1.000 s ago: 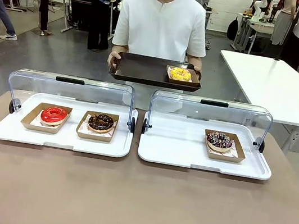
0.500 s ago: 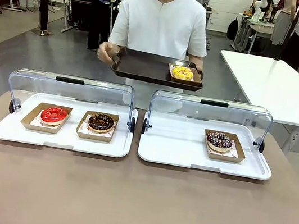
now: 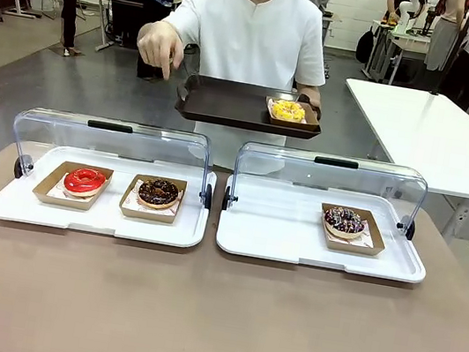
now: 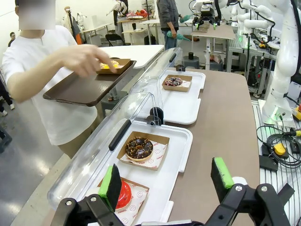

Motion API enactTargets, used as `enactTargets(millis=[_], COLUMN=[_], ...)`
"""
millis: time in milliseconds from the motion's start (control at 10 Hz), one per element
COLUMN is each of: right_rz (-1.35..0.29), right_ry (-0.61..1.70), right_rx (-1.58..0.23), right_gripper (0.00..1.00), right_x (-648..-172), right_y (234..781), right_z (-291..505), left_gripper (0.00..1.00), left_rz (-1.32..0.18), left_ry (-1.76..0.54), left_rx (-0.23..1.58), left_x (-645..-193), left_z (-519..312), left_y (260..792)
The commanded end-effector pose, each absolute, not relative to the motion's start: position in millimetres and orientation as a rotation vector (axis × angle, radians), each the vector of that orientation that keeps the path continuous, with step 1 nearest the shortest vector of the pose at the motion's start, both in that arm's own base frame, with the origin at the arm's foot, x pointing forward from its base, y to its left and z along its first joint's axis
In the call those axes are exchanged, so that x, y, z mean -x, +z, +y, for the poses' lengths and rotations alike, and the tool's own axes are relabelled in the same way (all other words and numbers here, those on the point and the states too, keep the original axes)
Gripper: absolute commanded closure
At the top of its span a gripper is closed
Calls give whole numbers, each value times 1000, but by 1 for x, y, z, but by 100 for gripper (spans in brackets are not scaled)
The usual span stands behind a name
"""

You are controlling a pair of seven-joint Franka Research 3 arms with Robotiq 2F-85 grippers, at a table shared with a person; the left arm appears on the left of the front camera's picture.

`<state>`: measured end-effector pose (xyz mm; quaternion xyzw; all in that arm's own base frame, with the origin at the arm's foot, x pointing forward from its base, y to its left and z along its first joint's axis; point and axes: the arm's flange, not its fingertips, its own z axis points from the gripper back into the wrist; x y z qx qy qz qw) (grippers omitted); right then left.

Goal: Provide the desired donut to the person.
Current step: Pick up and lift the Paper togo box containing the Donut pointed at by the person.

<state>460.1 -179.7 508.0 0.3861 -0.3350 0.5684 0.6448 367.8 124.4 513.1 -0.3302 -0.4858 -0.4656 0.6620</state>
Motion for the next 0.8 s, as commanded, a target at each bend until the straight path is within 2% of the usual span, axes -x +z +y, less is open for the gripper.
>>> enactTargets(millis=[0, 700], right_rz=[-783, -783], right_ry=[1271, 1271], right_rx=[-879, -879], right_gripper=[0, 0], right_x=[-463, -463], right_y=[506, 506], right_z=[-177, -177], left_gripper=[0, 0], left_rz=[-1114, -1114], left_ry=[-1051, -1051], left_rx=[747, 747], left_x=[-368, -368], left_z=[125, 125], left_y=[514, 514])
